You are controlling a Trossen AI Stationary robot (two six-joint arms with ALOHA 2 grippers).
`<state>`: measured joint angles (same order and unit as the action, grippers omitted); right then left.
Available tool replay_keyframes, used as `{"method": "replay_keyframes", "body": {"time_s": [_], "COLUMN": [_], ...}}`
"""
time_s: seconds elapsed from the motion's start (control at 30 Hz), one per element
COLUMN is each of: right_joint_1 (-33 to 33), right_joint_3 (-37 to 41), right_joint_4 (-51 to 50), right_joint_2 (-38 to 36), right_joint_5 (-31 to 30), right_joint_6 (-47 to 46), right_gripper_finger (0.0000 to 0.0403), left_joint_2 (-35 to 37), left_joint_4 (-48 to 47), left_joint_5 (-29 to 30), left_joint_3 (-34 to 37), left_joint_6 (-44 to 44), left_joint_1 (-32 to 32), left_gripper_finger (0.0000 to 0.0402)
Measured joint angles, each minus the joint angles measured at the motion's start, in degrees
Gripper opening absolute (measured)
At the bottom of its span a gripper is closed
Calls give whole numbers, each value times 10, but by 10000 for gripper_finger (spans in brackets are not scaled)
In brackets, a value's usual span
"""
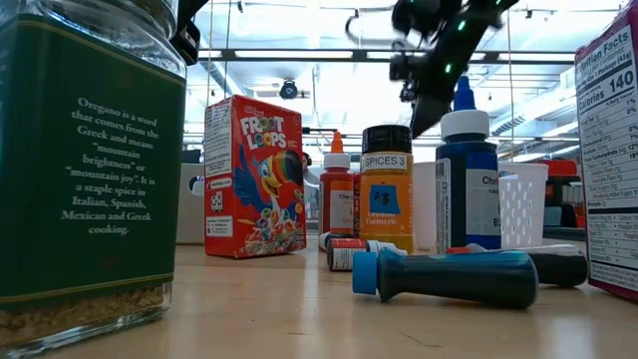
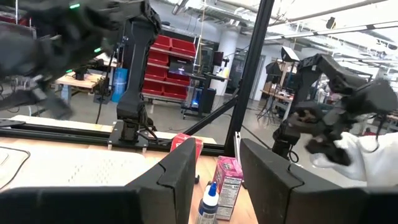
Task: Pick & Place Kitchen Items
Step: Put the orange seasoning bottle into the transparent bin
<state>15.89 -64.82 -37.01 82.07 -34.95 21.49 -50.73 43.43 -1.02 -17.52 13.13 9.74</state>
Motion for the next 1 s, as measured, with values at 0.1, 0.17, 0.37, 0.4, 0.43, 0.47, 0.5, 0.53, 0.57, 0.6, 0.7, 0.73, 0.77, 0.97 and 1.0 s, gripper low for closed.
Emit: {"method": "replay_keyframes", "body": {"time_s": [0.1, 0.17, 0.37, 0.4, 0.43, 0.47, 0.5, 0.53, 0.57, 0.6, 0.7, 0.73, 0.77, 0.97, 1.0], "right_joint_1": [-35, -58, -130, -145, -159, -174, -189, -204, -218, -231, -265, -274, -282, -304, -304], "right_joint_3": [0, 0, 0, 0, 0, 0, 0, 0, 0, 0, 0, 0, 0, 0, 0], "right_joint_4": [2, 10, 18, 28, 35, 43, 56, 68, 78, 92, 125, 132, 138, 136, 137], "right_joint_2": [-29, -44, -46, -41, -35, -29, -22, -15, -6, 3, 31, 39, 48, 96, 103], "right_joint_5": [110, 175, 304, 326, 344, 357, 366, 372, 373, 374, 371, 364, 355, 284, 273], "right_joint_6": [-57, -88, -143, -159, -175, -188, -196, -201, -204, -209, -211, -211, -211, -231, -233], "right_gripper_finger": [178, 178, 178, 178, 180, 182, 186, 190, 196, 202, 225, 233, 241, 280, 284], "left_joint_2": [0, 0, 0, 0, 0, 0, 0, 0, 0, 0, 0, 0, 0, 0, 0], "left_joint_4": [0, 0, 0, 0, 0, 0, 0, -1, -1, -1, -2, -3, -3, -2, -2], "left_joint_5": [4, 4, 4, 4, 4, 4, 4, 4, 4, 4, 4, 4, 4, 4, 4], "left_joint_3": [0, 0, 0, 0, 0, 0, 0, 0, 0, 0, 0, 0, 0, 0, 0], "left_joint_6": [0, 0, 0, 0, 0, 0, 0, 0, 2, 4, 16, 18, 19, 31, 32], "left_joint_1": [0, 0, 0, 0, 0, 0, 0, 0, 0, 0, 0, 0, 0, 0, 0], "left_gripper_finger": [134, 134, 134, 134, 134, 134, 134, 134, 134, 134, 134, 134, 134, 134, 134]}}
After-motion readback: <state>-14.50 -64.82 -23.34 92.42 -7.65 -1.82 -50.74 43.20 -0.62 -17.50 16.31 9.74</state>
